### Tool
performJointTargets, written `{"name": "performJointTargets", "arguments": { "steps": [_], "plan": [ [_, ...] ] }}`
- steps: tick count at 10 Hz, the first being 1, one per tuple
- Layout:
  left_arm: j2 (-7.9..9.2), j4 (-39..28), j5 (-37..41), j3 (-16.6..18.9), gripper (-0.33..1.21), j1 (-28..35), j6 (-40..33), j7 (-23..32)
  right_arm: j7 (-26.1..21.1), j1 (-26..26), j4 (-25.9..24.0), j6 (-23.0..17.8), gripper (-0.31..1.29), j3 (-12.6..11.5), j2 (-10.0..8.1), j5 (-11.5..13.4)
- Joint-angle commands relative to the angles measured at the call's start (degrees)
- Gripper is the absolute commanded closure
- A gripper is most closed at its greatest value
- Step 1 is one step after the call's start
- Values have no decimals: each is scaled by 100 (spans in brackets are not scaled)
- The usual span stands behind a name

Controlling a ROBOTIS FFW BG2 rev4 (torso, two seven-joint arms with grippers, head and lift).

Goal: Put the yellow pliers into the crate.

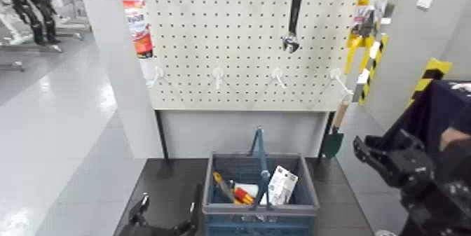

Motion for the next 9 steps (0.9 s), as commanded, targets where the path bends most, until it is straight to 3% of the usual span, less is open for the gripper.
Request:
{"name": "performJointTargets", "arguments": {
  "steps": [1, 4, 9],
  "plan": [
    [-1, 16, 5, -9, 21, -28, 21, -25, 142, -605, 295, 50, 8, -22, -212, -15],
    [-1, 16, 5, -17, 21, -64, 48, -52, 344, -1238, 515, 173, 8, -101, -502, -41],
    [8, 16, 5, -61, 21, -116, 83, -96, 915, -2372, 1411, 349, 8, 4, -1003, -551]
  ]
}}
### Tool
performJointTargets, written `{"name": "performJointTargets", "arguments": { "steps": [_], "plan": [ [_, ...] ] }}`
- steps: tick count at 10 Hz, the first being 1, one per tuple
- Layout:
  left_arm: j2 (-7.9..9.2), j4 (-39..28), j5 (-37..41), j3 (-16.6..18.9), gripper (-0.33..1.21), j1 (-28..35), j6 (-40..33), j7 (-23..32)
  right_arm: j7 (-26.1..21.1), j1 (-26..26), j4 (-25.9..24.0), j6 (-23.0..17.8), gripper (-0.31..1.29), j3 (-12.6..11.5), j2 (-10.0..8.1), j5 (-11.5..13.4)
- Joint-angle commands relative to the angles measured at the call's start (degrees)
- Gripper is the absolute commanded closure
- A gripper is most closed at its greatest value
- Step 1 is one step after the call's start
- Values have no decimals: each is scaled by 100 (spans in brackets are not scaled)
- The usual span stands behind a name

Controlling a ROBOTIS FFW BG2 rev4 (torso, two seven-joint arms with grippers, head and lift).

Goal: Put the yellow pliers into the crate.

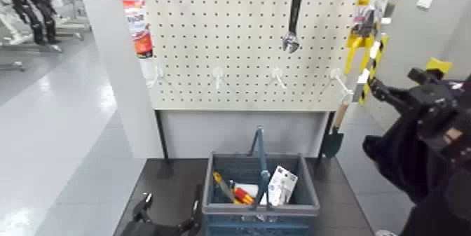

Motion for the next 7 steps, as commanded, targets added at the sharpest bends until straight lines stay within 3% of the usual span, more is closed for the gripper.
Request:
{"name": "performJointTargets", "arguments": {
  "steps": [1, 6, 7],
  "plan": [
    [9, 0, 0, -32, 21, -33, 21, -16, 211, -572, 554, -10, 8, 101, -210, -260],
    [18, 0, -9, -94, 21, -121, 65, -60, 1081, -1793, 2154, -177, 9, 558, -605, -1191],
    [18, 0, -9, -102, 21, -139, 74, -69, 1160, -1987, 2329, -177, 9, 620, -640, -1218]
  ]
}}
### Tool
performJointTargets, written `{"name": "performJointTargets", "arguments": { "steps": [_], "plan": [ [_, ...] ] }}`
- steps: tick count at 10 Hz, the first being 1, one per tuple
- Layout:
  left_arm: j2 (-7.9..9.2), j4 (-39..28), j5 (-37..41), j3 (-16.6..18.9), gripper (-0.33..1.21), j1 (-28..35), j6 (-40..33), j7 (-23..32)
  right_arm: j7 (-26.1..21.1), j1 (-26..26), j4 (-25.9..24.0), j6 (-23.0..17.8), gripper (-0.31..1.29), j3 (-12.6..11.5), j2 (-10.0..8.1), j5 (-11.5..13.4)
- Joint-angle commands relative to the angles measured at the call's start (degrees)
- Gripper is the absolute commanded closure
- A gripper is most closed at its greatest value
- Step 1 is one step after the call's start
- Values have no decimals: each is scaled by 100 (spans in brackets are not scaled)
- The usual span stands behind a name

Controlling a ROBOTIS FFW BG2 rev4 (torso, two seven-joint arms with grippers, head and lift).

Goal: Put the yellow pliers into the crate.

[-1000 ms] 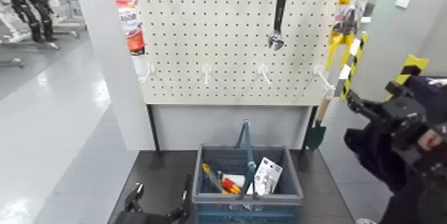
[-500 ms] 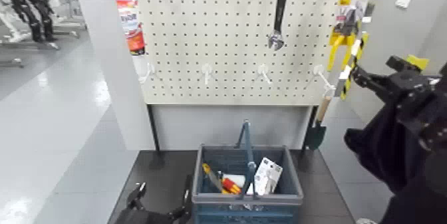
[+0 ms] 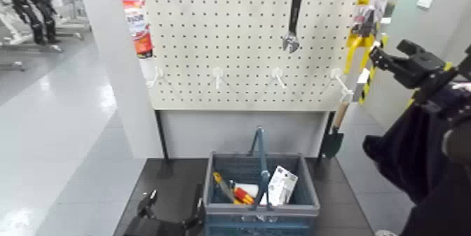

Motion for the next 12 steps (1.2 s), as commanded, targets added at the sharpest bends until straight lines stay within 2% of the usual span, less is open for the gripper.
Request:
{"name": "performJointTargets", "arguments": {
  "steps": [1, 4, 9, 10, 12],
  "plan": [
    [0, 0, 0, -34, 21, -48, 10, -12, 273, -556, 673, -66, 9, 244, -106, -295],
    [9, 17, 0, -69, 21, -92, 10, -20, 765, -1057, 1368, -49, 9, 561, -133, -629],
    [9, 53, 8, -77, 21, -163, 10, -38, 1117, -1584, 2009, -119, 13, 877, -221, -681],
    [9, 53, 8, -77, 21, -171, 10, -38, 1187, -1655, 2080, -57, 18, 921, -221, -699],
    [9, 53, 8, -86, 21, -171, 10, -38, 1258, -1769, 2159, 22, 64, 1026, -221, -699]
  ]
}}
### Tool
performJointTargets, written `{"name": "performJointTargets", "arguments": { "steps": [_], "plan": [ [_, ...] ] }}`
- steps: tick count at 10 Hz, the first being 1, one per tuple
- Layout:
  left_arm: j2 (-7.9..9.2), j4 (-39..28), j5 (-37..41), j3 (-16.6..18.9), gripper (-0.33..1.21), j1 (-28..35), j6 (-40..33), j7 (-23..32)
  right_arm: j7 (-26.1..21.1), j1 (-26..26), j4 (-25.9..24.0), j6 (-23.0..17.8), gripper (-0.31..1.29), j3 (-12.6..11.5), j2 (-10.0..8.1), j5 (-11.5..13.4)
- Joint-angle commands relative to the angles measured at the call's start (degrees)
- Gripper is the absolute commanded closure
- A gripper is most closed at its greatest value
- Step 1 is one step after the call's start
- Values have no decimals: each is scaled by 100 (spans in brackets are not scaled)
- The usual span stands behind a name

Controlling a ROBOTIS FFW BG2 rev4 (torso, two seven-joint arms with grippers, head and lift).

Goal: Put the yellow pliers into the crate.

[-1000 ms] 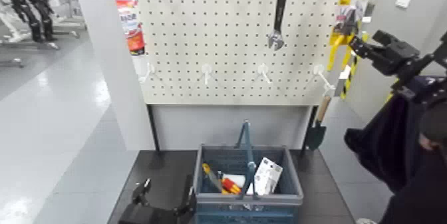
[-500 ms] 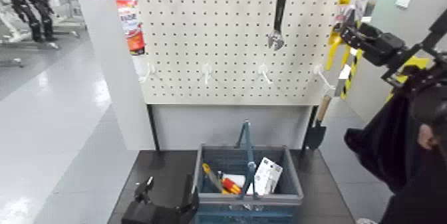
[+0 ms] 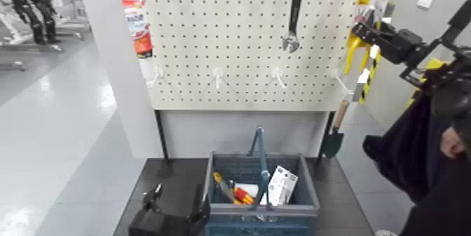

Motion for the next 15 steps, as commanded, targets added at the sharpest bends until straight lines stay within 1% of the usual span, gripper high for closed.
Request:
{"name": "performJointTargets", "arguments": {
  "steps": [1, 2, 4, 7, 10, 11, 13, 14, 15],
  "plan": [
    [9, 9, 0, -5, 21, -10, 0, 0, 52, -120, 57, 112, 91, 133, 1, 52],
    [9, 9, 0, -5, 21, -10, 0, 0, 17, -138, 57, 103, 110, 151, 1, 96],
    [18, 9, 0, -14, 21, -10, -9, 0, 8, -182, 49, 59, 110, 177, 1, 149],
    [18, 9, -9, -22, 21, -19, -9, 0, 52, -270, 75, 103, 110, 230, 1, 131],
    [26, 9, -9, -31, 21, -19, -9, 0, 96, -261, 57, 85, 110, 230, 9, 131],
    [35, 9, -9, -31, 21, -10, -18, 0, 114, -191, -74, 68, 110, 204, 27, 96],
    [62, 0, 9, -31, 21, -1, -27, 0, 96, 3, -637, 120, 110, 63, 53, 105],
    [70, 0, 18, -40, 21, -1, -18, 0, 61, 170, -1024, 243, 110, -78, 53, 122],
    [70, 0, 18, -40, 21, -1, -18, 0, 26, 319, -1358, 349, 110, -165, 71, 157]
  ]
}}
